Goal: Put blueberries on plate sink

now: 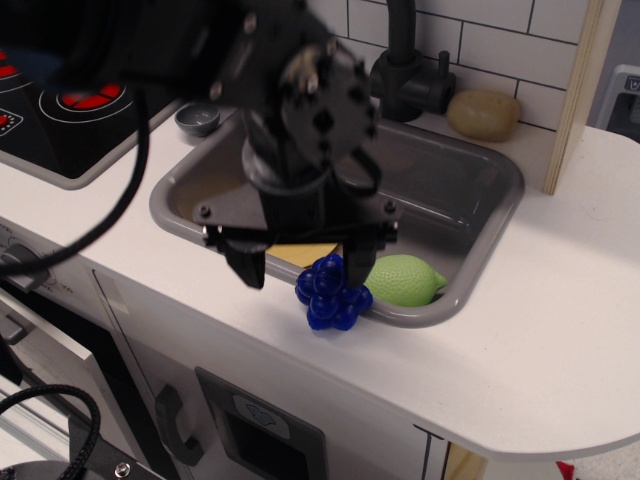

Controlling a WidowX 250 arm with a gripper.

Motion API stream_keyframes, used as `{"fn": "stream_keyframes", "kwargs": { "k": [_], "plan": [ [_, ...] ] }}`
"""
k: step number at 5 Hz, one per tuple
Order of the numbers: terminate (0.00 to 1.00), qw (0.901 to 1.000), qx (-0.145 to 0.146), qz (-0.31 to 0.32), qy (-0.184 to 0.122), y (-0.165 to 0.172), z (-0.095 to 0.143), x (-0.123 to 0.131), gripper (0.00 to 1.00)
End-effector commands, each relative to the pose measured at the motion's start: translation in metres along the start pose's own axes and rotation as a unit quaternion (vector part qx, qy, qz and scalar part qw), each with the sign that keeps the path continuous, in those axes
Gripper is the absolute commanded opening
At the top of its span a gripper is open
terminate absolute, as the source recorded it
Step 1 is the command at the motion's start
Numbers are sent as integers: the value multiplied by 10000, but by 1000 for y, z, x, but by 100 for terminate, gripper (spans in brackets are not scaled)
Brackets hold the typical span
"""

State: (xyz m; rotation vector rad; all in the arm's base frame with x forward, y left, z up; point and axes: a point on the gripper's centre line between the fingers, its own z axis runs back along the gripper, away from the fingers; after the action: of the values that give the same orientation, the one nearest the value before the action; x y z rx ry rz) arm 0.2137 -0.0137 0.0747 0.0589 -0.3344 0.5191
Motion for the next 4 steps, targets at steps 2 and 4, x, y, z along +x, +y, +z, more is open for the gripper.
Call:
{"fn": "stream_keyframes", "kwargs": {
  "k": [2,4],
  "plan": [
    [0,9994,10,61,-326,-8,-9,2,100],
    [0,9990,156,59,-419,-11,-21,-1,100]
  ]
}}
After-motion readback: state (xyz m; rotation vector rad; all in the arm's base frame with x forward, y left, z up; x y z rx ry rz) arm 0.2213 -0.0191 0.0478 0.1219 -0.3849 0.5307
